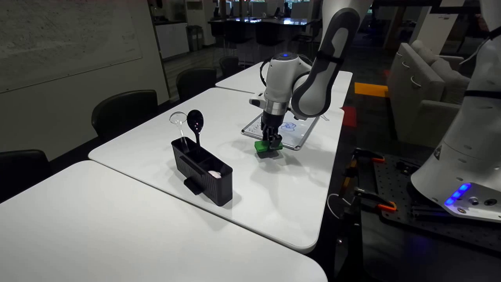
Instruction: Use the green board eraser to erase the writing on the white board
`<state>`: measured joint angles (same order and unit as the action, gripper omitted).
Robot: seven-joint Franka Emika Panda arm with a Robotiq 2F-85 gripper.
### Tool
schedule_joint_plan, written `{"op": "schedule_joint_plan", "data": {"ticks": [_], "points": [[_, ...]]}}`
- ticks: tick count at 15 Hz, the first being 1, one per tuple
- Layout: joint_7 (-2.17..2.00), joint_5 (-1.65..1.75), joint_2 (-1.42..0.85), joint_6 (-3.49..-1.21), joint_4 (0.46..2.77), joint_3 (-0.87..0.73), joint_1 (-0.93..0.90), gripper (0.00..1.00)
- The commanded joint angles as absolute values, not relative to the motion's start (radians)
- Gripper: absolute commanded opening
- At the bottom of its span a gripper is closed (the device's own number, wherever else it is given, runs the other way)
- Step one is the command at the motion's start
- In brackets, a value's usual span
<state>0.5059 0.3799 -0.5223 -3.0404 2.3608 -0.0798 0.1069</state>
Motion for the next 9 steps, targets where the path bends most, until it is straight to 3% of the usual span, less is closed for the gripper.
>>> {"op": "schedule_joint_plan", "data": {"ticks": [1,9], "points": [[0.476,0.372,-0.424,-3.017,2.419,-0.098,0.151,0.32],[0.496,0.269,-0.439,-3.062,2.419,-0.065,0.373,0.32]]}}
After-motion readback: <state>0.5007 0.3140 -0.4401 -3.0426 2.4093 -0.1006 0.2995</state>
